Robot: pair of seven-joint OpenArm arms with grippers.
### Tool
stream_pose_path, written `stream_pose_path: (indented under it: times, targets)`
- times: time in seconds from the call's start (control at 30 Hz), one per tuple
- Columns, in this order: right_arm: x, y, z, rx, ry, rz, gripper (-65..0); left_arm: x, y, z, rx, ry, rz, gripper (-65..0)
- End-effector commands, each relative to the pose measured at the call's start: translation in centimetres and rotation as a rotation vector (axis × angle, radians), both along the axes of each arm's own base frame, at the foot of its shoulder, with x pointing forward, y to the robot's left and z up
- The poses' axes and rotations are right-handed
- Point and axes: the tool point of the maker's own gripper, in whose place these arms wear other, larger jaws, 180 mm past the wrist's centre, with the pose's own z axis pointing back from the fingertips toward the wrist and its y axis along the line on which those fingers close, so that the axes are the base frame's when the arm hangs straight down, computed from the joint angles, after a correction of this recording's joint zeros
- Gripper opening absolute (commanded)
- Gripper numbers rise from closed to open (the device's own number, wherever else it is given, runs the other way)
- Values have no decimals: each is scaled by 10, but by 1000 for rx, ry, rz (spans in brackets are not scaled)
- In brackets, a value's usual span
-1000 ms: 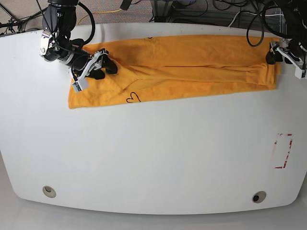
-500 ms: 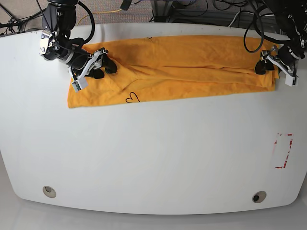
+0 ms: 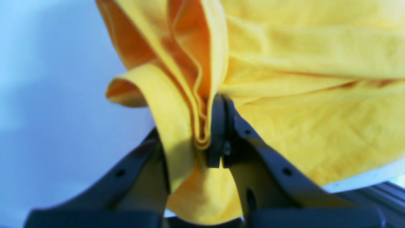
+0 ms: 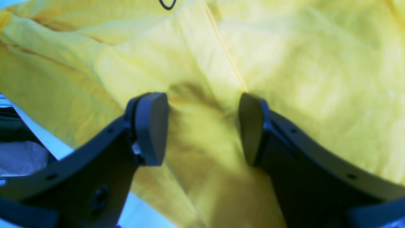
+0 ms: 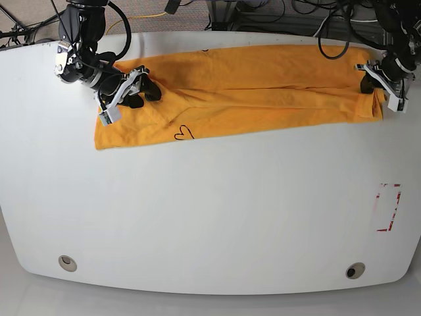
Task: Fold the T-shirt properly
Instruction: 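Fold the strip end held by the left gripper toward the right gripper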
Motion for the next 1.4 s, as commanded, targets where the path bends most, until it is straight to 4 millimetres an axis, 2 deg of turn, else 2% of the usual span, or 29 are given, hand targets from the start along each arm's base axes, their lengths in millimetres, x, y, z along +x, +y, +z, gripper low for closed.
stream_pose_path:
  times: [0.0,0.07,0.23,0.33,0.4,0.57,0.67,0.87,1.13,1.2,1.33,1.37]
  targets:
    - [2,-5,3,-22,-9,5,-306,17,-25,31,26,-113,-84,-614]
    - [2,-5,3,-21,-6,4,-306,24,-51,42,36,-143,-171,-614]
    - [2,-4,4,-17,-10,7,-306,29,-113,37,-42,-146,-330,-612]
    - [-2,-5,1,-23,2,6,-306,45,-149,41,-95,-185,-408,-612]
    - [-2,-5,2,-22,-1,6,-306,53,-164,46,-117,-209,-439,-611]
    - [-3,-4,1,-19,3,5,-306,56,-209,50,-203,-235,-505,-610]
    - [-3,-3,2,-14,0,4,-306,65,-234,60,-238,-275,-554,-610]
    - [0,-3,3,-12,-6,3,-308,65,-259,66,-266,-287,-624,-607]
    - [7,5,11,1,-38,2,-308,59,-278,64,-281,-275,-695,-592]
    - [10,7,12,5,-44,1,-308,58,-282,64,-283,-273,-710,-518]
    - [12,14,13,27,-47,-6,-308,50,-285,56,-246,-224,-770,-321]
    - [13,14,13,27,-50,-6,-308,51,-287,57,-236,-220,-790,-294]
